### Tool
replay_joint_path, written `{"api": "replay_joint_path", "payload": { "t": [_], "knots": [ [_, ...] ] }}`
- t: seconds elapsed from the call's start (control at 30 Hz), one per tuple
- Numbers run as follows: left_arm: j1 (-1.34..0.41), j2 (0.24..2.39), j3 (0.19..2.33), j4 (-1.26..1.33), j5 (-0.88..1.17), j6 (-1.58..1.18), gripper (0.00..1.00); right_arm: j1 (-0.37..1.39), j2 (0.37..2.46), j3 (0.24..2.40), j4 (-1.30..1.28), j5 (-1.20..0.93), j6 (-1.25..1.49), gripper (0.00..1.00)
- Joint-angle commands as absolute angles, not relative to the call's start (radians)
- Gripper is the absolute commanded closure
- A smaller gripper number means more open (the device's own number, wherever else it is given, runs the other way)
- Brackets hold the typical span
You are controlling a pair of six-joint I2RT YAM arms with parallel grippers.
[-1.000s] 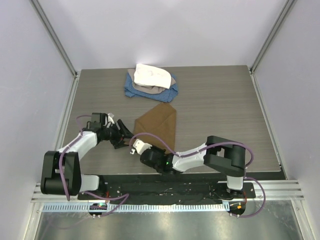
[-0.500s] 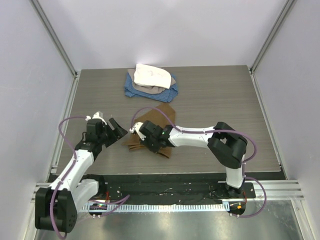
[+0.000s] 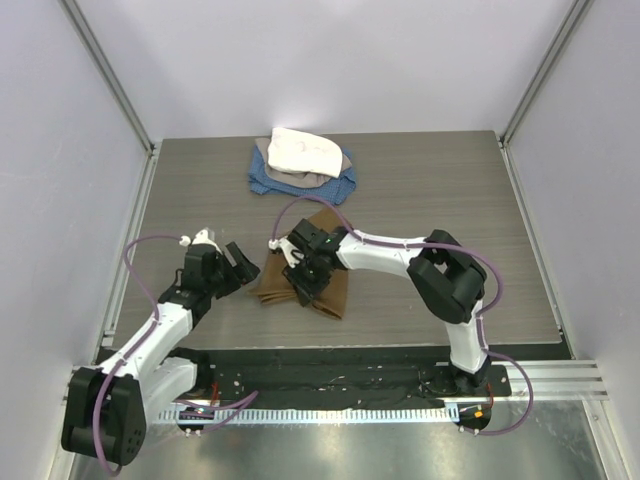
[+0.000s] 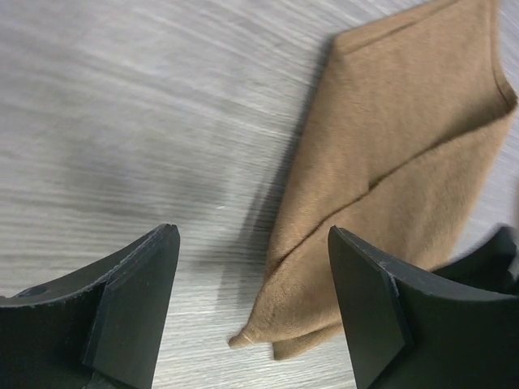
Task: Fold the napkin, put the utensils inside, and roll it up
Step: Roll the napkin with the utensil
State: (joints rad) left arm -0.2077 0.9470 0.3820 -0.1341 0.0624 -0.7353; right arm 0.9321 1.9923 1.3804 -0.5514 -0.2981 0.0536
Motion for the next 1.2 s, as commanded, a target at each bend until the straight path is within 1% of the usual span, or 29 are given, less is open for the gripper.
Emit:
{"api": "replay_joint_path", "payload": {
  "t": [0.0,0.07,0.1,0.17,0.27,0.3,0.43,0.53,0.63,0.83,1.03,1.17],
  "knots": [
    [-0.209,0.945,0.411,-0.172,0.006,-0.799,0.20,0.943,1.852,1.313,-0.543,-0.340,0.075,0.53],
    [-0.209,0.933,0.419,-0.186,0.006,-0.810,0.18,0.945,1.789,1.284,-0.545,-0.357,0.090,0.45],
    [-0.209,0.928,0.423,-0.196,0.012,-0.811,0.18,0.945,1.766,1.270,-0.545,-0.363,0.107,0.43],
    [-0.209,0.917,0.429,-0.209,0.018,-0.808,0.17,0.945,1.704,1.229,-0.537,-0.356,0.133,0.33],
    [-0.209,0.914,0.440,-0.238,0.028,-0.799,0.16,0.942,1.671,1.195,-0.538,-0.223,0.225,0.31],
    [-0.209,0.914,0.442,-0.242,0.029,-0.793,0.16,0.942,1.671,1.190,-0.540,-0.130,0.254,0.31],
    [-0.209,0.917,0.440,-0.248,0.054,-0.788,0.16,0.943,1.687,1.164,-0.540,0.000,0.372,0.34],
    [-0.209,0.916,0.434,-0.247,0.061,-0.790,0.16,0.945,1.684,1.144,-0.522,0.118,0.397,0.38],
    [-0.209,0.916,0.430,-0.245,0.066,-0.790,0.16,0.945,1.687,1.138,-0.518,0.166,0.402,0.41],
    [-0.209,0.916,0.431,-0.245,0.084,-0.787,0.16,0.948,1.724,1.137,-0.511,0.176,0.399,0.50],
    [-0.209,0.930,0.431,-0.242,0.094,-0.782,0.16,0.957,1.762,1.128,-0.511,0.183,0.394,0.55],
    [-0.207,0.928,0.428,-0.239,0.095,-0.784,0.16,0.957,1.778,1.123,-0.509,0.195,0.388,0.59]
  ]
}}
